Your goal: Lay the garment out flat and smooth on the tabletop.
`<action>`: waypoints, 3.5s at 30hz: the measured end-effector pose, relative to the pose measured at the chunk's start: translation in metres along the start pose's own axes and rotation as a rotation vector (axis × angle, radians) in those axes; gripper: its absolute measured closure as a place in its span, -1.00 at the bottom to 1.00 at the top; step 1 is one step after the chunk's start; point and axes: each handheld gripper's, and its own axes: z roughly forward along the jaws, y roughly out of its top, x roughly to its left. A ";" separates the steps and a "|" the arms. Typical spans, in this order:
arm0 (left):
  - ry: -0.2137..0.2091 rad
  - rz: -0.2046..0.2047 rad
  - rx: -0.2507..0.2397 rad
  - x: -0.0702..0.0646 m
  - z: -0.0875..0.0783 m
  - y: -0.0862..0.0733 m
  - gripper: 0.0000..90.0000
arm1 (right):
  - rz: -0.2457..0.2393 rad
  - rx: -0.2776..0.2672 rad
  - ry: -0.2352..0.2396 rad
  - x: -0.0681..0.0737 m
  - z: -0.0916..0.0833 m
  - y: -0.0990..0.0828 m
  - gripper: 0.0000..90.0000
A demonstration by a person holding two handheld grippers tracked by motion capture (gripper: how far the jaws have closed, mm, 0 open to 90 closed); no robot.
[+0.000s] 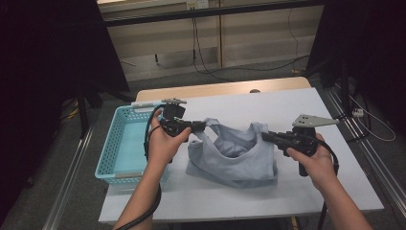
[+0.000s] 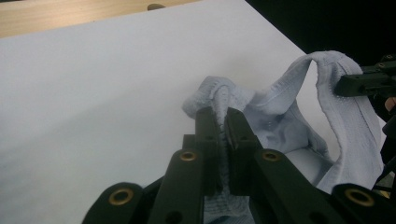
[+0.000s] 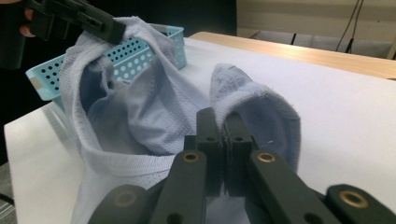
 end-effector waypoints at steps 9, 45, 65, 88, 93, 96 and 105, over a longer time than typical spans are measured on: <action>0.027 -0.004 -0.041 0.006 -0.012 0.015 0.91 | -0.004 -0.038 -0.062 -0.017 -0.008 0.018 0.97; 0.081 0.054 -0.113 0.025 -0.015 0.084 0.90 | -0.117 -0.110 -0.326 -0.061 0.028 0.119 0.69; 0.087 0.055 -0.030 0.017 0.015 0.005 -0.52 | -0.047 -0.042 -0.283 -0.037 0.017 0.032 -0.61; 0.064 0.072 0.038 0.010 0.051 -0.076 -0.60 | -0.034 0.116 -0.300 -0.036 0.022 -0.063 -0.65; 0.064 0.078 0.056 0.010 0.055 -0.084 -0.61 | -0.030 0.108 -0.305 -0.036 0.020 -0.063 -0.66; 0.066 0.077 0.062 0.011 0.057 -0.087 -0.62 | -0.029 0.100 -0.318 -0.037 0.018 -0.062 -0.69; 0.077 0.060 0.034 0.013 0.054 -0.089 -0.63 | -0.015 0.114 -0.330 -0.041 0.018 -0.066 -0.76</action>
